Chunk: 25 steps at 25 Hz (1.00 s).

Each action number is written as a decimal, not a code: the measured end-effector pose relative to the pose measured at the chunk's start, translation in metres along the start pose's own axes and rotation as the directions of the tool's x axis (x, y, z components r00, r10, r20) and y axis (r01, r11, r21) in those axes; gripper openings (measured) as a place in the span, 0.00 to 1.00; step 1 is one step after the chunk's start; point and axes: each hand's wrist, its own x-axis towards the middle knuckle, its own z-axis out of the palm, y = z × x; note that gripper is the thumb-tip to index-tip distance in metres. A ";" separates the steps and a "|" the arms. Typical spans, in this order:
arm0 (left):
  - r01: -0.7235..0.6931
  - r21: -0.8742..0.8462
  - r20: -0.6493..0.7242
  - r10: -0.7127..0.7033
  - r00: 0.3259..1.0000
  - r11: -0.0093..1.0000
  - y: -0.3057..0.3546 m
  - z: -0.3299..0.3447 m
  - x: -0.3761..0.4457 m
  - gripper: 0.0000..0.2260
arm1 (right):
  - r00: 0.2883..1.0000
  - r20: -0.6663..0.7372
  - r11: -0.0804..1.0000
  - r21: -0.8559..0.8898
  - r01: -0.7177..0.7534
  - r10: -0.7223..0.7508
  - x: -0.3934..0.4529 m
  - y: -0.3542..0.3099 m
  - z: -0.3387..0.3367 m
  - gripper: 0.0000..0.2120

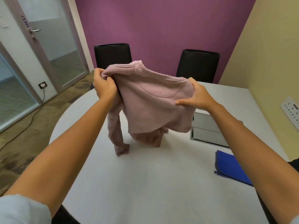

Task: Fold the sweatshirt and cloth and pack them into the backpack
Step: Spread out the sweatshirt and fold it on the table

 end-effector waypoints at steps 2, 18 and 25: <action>-0.018 -0.025 -0.054 0.017 0.998 1.000 0.006 -0.006 0.009 0.06 | 0.984 0.165 0.990 -0.135 -0.038 0.060 -0.005 0.014 -0.004 0.19; -0.021 -0.117 -0.109 0.008 0.994 0.993 -0.024 -0.031 0.005 0.06 | 0.769 0.585 0.959 -0.058 -0.279 0.259 -0.045 0.025 0.146 0.40; 0.003 -0.147 -0.138 -0.023 0.990 0.989 -0.032 -0.048 0.004 0.07 | 0.859 0.476 0.903 0.261 -0.341 0.187 -0.085 -0.004 0.246 0.58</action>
